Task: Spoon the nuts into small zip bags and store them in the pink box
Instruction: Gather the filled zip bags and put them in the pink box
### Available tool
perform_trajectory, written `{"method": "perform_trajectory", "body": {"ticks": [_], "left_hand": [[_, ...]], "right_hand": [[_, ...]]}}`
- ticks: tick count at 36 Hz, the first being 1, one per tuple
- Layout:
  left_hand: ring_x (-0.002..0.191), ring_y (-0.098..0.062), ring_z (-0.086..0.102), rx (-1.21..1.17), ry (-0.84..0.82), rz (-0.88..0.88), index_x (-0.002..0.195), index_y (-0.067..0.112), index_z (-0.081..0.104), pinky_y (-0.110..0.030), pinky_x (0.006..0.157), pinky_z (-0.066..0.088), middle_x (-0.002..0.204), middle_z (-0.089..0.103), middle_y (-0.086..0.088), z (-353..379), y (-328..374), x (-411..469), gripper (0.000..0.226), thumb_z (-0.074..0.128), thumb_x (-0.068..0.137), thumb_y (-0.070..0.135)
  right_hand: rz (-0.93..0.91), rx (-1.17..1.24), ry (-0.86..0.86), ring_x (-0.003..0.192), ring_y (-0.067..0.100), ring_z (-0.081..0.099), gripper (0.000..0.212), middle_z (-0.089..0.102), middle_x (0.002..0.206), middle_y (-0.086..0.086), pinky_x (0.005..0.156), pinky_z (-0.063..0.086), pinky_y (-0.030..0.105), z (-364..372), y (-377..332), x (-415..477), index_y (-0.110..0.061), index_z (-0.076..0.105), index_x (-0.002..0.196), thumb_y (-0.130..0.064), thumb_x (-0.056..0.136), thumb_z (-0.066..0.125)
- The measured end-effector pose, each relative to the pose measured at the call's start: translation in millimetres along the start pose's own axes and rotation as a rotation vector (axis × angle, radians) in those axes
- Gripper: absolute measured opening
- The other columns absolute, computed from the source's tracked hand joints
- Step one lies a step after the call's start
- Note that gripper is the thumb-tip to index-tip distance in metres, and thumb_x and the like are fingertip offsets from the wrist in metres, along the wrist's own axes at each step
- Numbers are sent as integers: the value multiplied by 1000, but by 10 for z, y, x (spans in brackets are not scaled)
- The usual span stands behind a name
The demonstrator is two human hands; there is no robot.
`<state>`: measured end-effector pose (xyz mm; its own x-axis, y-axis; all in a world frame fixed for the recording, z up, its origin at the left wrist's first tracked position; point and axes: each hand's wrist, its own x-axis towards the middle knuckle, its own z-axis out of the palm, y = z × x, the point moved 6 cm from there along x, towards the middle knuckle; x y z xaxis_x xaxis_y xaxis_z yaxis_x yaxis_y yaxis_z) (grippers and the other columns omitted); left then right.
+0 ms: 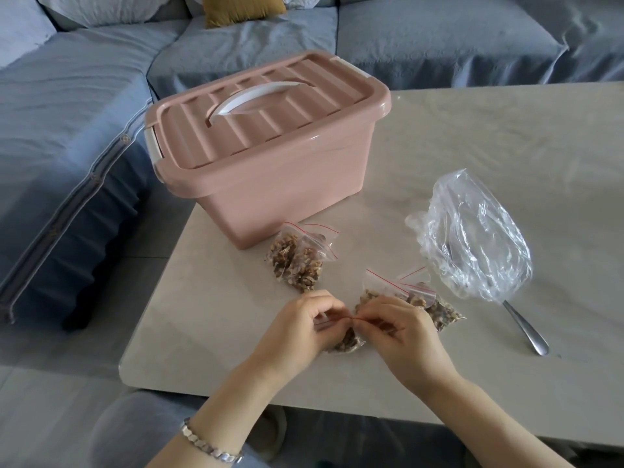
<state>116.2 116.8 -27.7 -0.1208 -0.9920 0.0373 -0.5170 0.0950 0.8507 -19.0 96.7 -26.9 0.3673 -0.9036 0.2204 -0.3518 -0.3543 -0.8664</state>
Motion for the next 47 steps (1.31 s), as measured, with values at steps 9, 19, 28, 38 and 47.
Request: {"method": "perform_trajectory", "body": {"ticks": [9, 19, 28, 38, 47], "left_hand": [[77, -5, 58, 112, 81, 106, 89, 26, 58, -32, 69, 52, 78, 55, 15, 18, 67, -23, 15, 54, 79, 37], [71, -3, 61, -42, 109, -9, 75, 38, 66, -23, 68, 50, 79, 66, 15, -135, -89, -22, 8, 68, 76, 32], [58, -13, 61, -77, 242, -158, 63, 30, 67, -29, 56, 47, 64, 68, 9, -229, -203, -85, 17, 78, 69, 19], [62, 0, 65, -253, 252, -282, 71, 24, 70, -9, 61, 46, 64, 70, 12, -189, -193, -135, 18, 76, 71, 7], [66, -1, 65, -188, 286, -232, 68, 28, 70, -11, 67, 48, 67, 71, 11, -219, -214, -171, 25, 71, 76, 5]], "right_hand": [[108, 64, -13, 68, 8, 56, 9, 63, 67, -3, 62, 42, 15, 6, 82, -12, -17, 69, 66, -24, 72, 66], [305, 252, -3, 56, 6, 51, 23, 63, 64, 5, 59, 41, 20, -68, 210, -35, -25, 69, 61, -8, 77, 70], [178, 92, 44, 63, 6, 55, 30, 63, 71, -12, 58, 39, 12, -60, 138, -35, -45, 62, 59, -20, 75, 68], [287, 100, 65, 59, 12, 57, 23, 63, 66, -6, 62, 47, 29, -60, 214, -25, -35, 62, 62, -21, 80, 64], [409, 97, 14, 53, 8, 52, 27, 61, 57, -4, 61, 47, 29, -52, 208, -31, -30, 63, 64, -13, 84, 64]]}}
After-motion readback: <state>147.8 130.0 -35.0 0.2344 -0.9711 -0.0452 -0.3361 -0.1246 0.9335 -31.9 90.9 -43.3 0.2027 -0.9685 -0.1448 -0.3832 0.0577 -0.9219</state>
